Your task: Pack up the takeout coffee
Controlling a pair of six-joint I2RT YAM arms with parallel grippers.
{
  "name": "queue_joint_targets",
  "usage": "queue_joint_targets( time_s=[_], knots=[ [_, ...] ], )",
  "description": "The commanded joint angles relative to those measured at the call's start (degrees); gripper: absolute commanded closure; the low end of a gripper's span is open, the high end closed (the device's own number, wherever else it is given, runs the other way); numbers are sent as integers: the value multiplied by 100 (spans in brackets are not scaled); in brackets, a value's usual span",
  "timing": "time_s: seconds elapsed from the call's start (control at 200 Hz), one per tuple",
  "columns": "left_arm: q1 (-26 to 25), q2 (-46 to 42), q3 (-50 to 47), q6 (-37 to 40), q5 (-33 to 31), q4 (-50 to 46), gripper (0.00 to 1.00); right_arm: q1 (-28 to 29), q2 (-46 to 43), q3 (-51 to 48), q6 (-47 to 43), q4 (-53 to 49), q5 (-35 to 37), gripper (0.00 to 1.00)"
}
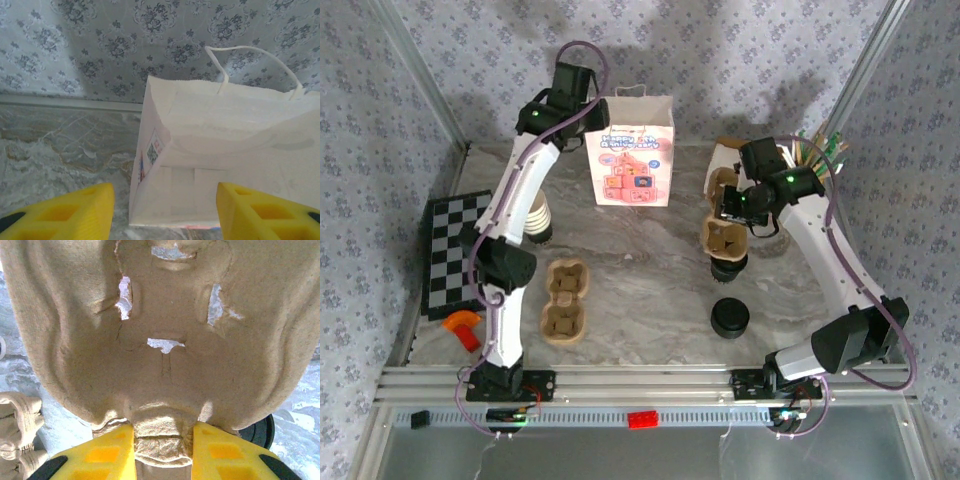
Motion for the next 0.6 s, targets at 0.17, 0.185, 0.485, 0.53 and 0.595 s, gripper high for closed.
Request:
queue_joint_targets(
  time_s=[0.17,0.185,0.485,0.53,0.595],
  knots=[
    [237,636,953,557,145,-572,50,30,108,260,-136,-31,-40,73],
    [246,641,953,557,165,-572,50,30,118,267,-137,-34,-40,73],
    [257,816,944,780,413,-602,57,35,228,331,-132,10,-53,73],
    [257,833,944,807,364,-627,62,39,226,340,-134,10,-62,73],
    [264,834,946,846,315,-638,67,39,227,357,-135,-17,-58,73]
  ],
)
